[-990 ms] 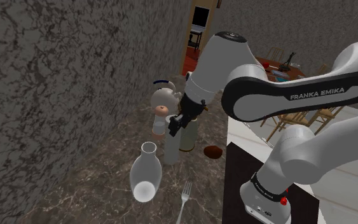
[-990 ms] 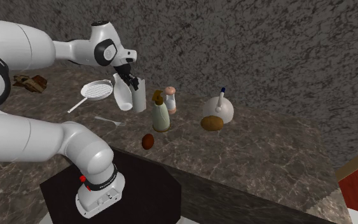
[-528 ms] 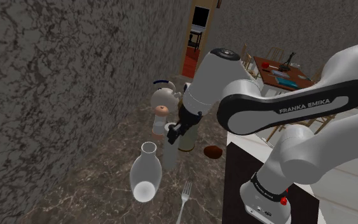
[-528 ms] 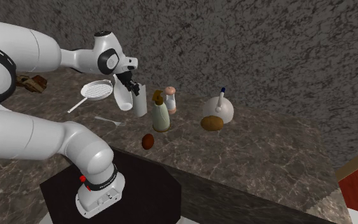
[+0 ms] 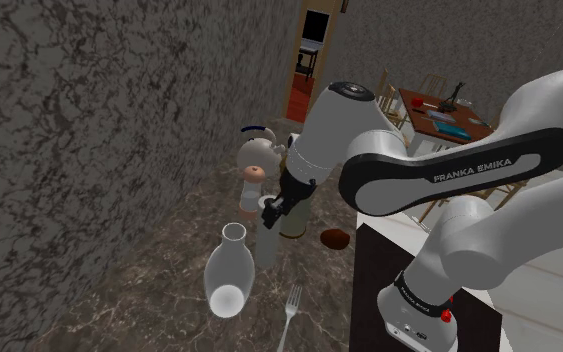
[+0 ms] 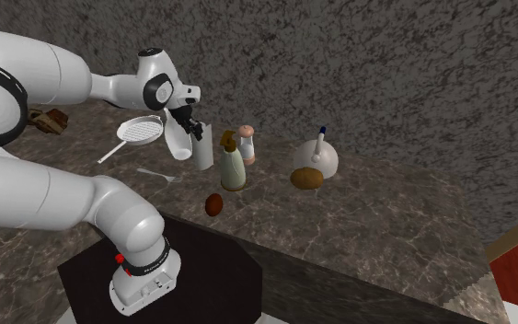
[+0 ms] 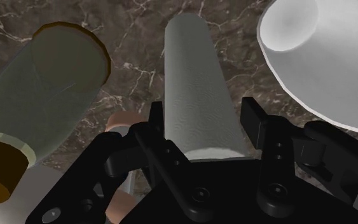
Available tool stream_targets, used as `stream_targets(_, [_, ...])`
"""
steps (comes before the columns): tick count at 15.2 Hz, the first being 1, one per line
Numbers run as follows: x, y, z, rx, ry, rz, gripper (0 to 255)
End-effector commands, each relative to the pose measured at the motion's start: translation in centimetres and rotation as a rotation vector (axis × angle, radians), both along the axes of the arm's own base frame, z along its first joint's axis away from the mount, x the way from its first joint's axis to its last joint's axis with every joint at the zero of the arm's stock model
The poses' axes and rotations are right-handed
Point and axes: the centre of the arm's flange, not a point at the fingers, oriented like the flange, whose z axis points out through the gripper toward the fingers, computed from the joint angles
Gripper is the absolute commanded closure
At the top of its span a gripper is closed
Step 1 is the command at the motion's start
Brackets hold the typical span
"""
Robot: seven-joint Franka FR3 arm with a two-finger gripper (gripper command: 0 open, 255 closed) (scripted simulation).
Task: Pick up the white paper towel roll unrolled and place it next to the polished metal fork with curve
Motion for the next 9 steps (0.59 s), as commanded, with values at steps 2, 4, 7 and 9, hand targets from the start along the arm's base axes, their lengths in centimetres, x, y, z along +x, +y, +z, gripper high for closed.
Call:
stream_targets(2, [0.0, 0.0, 0.0, 0.0, 0.0, 0.0, 0])
stream_targets(4, [0.0, 0.0, 0.0, 0.0, 0.0, 0.0, 0])
stream_targets(7, [-0.3, 0.0, 1.3, 0.0, 0.0, 0.0, 0])
stream_targets(9, [-0.9, -0.1, 3.9, 0.0, 0.0, 0.0, 0])
